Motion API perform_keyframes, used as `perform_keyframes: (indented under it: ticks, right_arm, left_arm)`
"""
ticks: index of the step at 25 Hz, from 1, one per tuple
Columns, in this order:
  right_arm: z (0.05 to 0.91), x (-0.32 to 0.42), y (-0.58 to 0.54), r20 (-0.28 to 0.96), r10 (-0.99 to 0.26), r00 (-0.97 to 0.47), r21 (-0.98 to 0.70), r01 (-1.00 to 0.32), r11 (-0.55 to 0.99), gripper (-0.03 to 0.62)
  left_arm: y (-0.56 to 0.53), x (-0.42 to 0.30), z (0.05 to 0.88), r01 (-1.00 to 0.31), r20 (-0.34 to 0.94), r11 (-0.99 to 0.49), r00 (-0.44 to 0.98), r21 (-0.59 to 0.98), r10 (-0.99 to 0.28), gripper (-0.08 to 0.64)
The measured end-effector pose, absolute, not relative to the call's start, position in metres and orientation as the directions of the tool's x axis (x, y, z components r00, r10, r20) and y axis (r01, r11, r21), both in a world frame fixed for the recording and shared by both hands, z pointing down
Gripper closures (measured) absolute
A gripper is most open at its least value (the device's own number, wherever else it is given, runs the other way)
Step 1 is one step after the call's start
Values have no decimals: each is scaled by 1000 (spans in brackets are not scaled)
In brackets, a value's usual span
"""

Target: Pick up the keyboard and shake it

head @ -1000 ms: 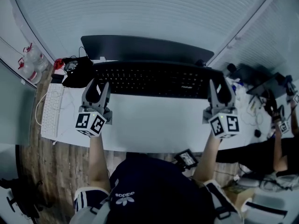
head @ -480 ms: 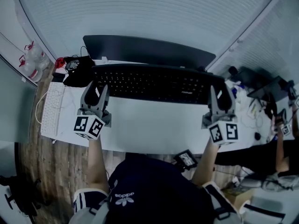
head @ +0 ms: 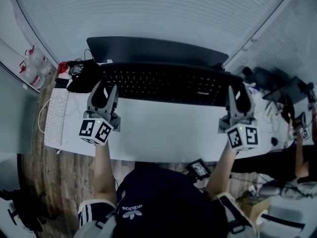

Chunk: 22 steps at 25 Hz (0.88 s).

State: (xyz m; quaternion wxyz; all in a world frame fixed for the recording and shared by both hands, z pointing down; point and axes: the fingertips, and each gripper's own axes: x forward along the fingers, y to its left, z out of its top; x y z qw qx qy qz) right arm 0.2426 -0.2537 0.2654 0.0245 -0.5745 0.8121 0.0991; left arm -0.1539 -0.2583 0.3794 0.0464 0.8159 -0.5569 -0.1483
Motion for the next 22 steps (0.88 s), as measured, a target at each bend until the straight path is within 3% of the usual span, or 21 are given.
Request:
perform_keyframes:
  ticks: [7, 15, 22]
  right_arm:
    - [288, 256, -249, -147, -932, -332, 73, -943, 324, 407]
    - [271, 241, -249, -151, -920, -361, 142, -929, 342, 407]
    - [309, 248, -240, -170, -918, -359, 30, -933, 360, 407]
  left_arm:
    - [-252, -153, 380, -894, -175, -369, 333, 255, -926, 336]
    - [-242, -157, 385, -891, -170, -351, 313, 288, -935, 336]
    - [-235, -166, 366, -922, -160, -353, 329, 160, -931, 336]
